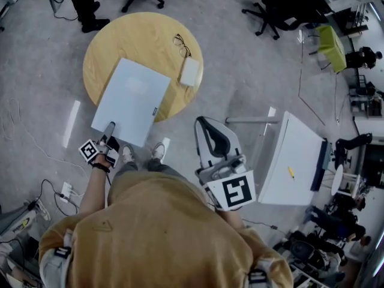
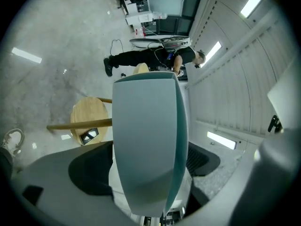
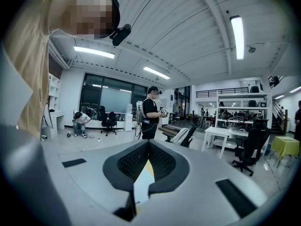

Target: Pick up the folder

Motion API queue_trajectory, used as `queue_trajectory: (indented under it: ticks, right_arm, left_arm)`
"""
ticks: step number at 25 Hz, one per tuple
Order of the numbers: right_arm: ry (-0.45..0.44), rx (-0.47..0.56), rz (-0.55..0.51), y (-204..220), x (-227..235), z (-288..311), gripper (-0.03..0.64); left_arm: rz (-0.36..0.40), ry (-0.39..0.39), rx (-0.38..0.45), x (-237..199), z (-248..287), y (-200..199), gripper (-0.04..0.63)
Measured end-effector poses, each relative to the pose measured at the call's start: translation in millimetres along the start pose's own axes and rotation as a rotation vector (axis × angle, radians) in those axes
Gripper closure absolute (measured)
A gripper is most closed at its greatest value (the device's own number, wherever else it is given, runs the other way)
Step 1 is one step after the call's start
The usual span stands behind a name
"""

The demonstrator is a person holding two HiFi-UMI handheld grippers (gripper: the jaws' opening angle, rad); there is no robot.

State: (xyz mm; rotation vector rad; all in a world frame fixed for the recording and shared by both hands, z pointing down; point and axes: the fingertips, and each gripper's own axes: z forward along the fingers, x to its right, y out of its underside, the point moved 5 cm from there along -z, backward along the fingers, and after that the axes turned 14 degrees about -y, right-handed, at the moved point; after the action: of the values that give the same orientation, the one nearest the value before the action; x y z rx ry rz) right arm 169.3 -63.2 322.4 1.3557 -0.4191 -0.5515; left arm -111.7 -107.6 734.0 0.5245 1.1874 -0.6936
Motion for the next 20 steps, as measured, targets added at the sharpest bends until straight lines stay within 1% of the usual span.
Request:
queue_trajectory:
  ticks: [2, 7, 12, 13, 14, 15, 16, 20]
  right_arm:
    - [0.008, -0.006, -0.001, 0, 0, -3, 0.617]
    - [0.027, -0.022, 0.001, 0, 1, -8, 0.617]
    - [0.027, -0.022, 0.004, 0, 0, -3, 0.617]
    - [0.025, -0.022, 0.005, 1, -1, -2, 0.617]
    - [0.023, -0.022, 0.005, 2, -1, -1, 0.617]
    - [0.021, -0.023, 0.006, 2, -2, 0, 0.617]
    - [0.019, -0.023, 0.007, 1, -2, 1, 0.617]
    - [0.014, -0.03, 0.01, 1, 1, 7, 0.617]
  left_arm:
    - [-0.022, 0.008, 0.006, -1, 6, 0, 0.144]
    - [-0.025, 0.053, -0.008, 6, 14, 7, 0.146]
    - [0.012, 0.079, 0.0, 13, 17, 6, 0.155]
    - [0.017, 0.08, 0.004, 12, 17, 6, 0.169]
    - [0.015, 0.078, 0.007, 11, 16, 5, 0.201]
    - [0.01, 0.075, 0.01, 11, 15, 5, 0.247]
    - [0.007, 0.073, 0.008, 10, 14, 5, 0.27]
    - [0.0, 0.078, -0.013, 12, 10, 7, 0.296]
